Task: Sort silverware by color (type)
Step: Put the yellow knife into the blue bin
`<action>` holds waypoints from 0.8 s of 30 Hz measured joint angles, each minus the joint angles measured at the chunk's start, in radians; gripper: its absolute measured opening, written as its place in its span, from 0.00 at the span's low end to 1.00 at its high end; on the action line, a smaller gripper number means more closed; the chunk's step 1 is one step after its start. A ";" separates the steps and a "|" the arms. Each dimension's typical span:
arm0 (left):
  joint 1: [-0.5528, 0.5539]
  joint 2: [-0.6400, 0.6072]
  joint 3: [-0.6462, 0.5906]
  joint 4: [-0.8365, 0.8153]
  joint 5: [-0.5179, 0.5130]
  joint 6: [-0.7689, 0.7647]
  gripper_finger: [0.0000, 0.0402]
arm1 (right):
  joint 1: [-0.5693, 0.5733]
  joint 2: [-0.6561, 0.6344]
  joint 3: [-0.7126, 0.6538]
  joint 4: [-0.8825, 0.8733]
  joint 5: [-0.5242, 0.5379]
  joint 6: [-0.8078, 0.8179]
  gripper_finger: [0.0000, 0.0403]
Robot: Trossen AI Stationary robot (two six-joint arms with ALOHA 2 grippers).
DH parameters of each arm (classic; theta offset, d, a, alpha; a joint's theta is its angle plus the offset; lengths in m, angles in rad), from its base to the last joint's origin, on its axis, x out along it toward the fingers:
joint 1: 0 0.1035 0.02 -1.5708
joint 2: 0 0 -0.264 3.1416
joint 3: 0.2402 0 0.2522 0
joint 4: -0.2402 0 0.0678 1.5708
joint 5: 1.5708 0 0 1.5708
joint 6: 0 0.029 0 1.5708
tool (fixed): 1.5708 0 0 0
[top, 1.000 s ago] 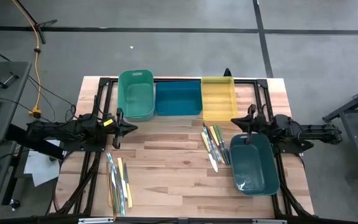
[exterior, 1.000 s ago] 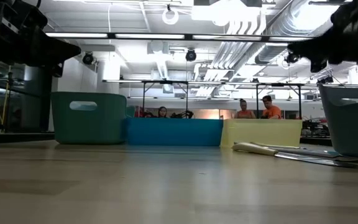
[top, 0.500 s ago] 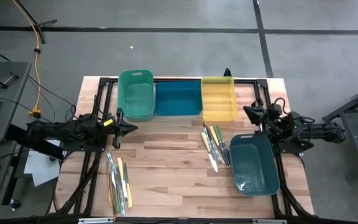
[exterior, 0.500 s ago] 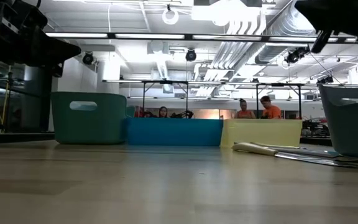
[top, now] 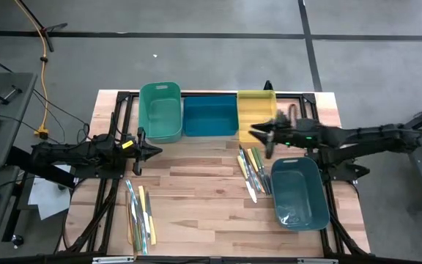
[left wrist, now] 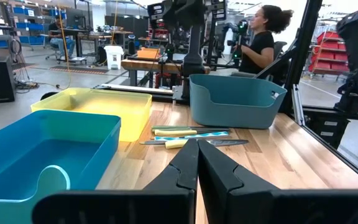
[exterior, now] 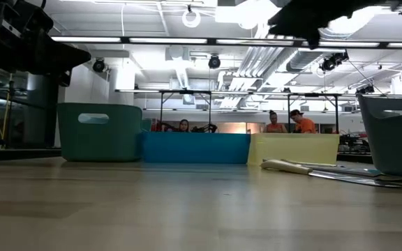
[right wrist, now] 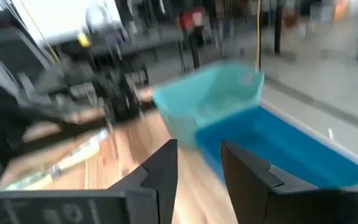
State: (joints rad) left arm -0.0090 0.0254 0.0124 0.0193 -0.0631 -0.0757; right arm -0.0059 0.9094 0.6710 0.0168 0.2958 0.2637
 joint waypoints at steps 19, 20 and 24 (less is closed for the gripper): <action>0.000 0.000 0.000 0.000 0.000 0.000 0.00 | 0.110 0.722 0.415 -0.673 -0.060 0.473 0.31; 0.000 0.000 0.000 0.000 0.000 0.000 0.00 | 0.116 0.741 0.418 -0.671 -0.064 0.475 0.31; 0.000 0.000 0.000 0.000 0.000 0.000 0.00 | 0.140 0.797 0.422 -0.680 -0.030 0.531 0.31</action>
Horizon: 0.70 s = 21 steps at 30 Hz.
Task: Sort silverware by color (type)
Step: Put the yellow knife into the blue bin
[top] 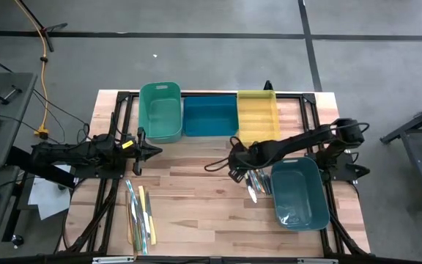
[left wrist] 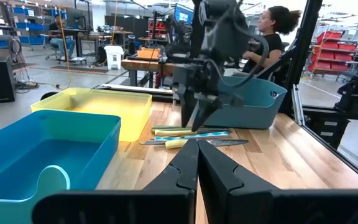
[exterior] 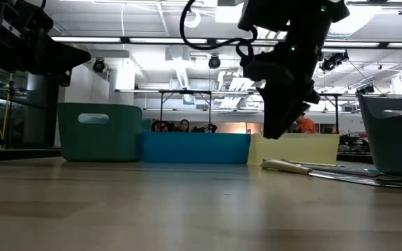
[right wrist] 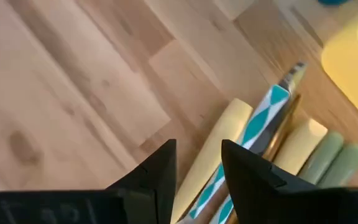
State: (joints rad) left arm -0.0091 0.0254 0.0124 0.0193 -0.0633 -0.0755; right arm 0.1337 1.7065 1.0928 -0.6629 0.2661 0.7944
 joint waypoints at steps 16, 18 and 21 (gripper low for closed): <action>0.000 0.000 0.000 0.000 0.000 0.000 0.00 | 0.053 0.011 0.001 -0.040 0.124 0.228 0.31; 0.000 0.000 0.000 0.000 0.000 0.000 0.00 | 0.053 0.011 0.001 -0.039 0.145 0.239 0.31; 0.000 0.000 0.000 0.000 0.000 0.000 0.00 | 0.052 0.025 0.001 -0.010 0.158 0.253 0.31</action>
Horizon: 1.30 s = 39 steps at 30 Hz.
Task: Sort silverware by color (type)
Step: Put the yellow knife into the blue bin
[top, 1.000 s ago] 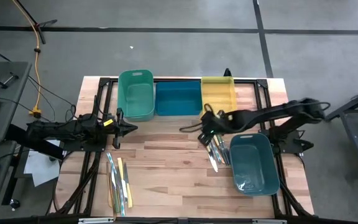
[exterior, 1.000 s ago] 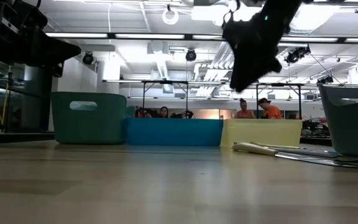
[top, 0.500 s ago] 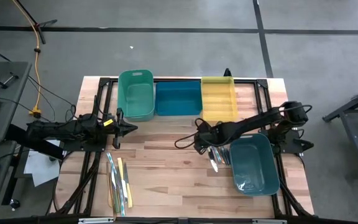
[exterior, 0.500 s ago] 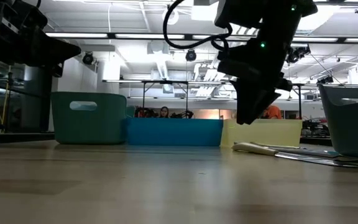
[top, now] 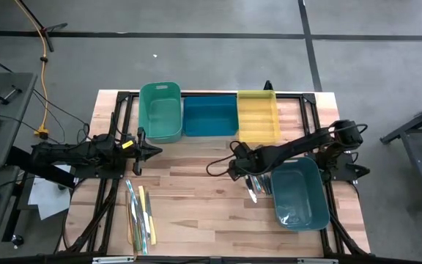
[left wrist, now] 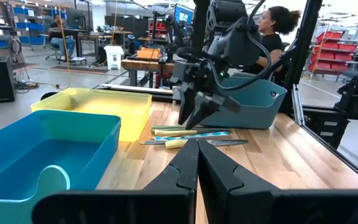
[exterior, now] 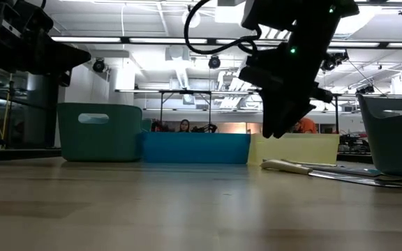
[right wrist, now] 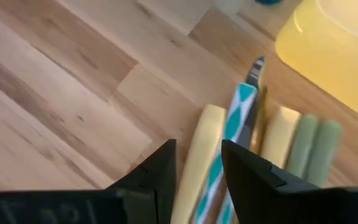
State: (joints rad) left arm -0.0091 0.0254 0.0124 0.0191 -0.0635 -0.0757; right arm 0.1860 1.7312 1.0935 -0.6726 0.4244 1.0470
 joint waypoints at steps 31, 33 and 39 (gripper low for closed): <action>0.000 0.000 0.000 -0.001 0.000 0.000 0.00 | 0.000 0.104 -0.001 0.137 -0.057 -0.105 0.31; 0.000 0.000 0.000 0.000 0.000 0.000 0.00 | 0.000 0.104 -0.001 0.136 -0.057 -0.105 0.31; 0.000 0.000 0.000 0.000 0.000 0.000 0.00 | -0.003 0.104 -0.001 0.134 -0.038 -0.103 0.31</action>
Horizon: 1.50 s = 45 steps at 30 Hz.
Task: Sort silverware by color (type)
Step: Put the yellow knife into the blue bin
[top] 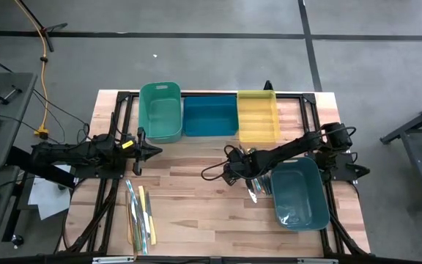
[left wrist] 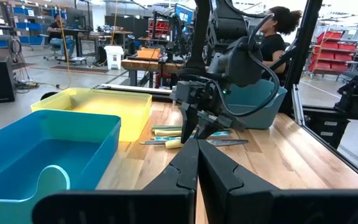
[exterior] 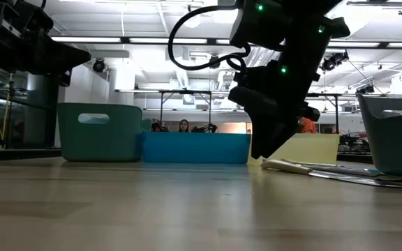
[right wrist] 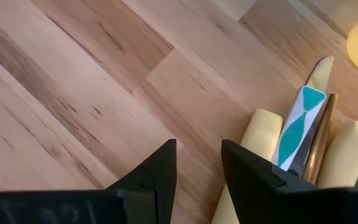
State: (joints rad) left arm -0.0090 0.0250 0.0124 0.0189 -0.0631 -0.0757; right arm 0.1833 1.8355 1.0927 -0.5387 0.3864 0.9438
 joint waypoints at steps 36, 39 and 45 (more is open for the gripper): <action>0.000 0.000 0.000 0.000 0.000 0.000 0.00 | -0.004 0.042 0.000 -0.025 -0.056 0.002 0.31; 0.000 0.000 0.000 0.000 0.000 0.000 0.00 | -0.004 0.042 -0.001 0.013 -0.071 -0.016 0.31; 0.000 0.000 0.000 0.000 0.000 0.000 0.00 | -0.004 0.042 -0.001 0.076 -0.098 -0.066 0.31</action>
State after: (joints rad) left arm -0.0090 0.0254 0.0124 0.0189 -0.0631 -0.0757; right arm 0.1795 1.8771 1.0916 -0.4632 0.2880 0.8777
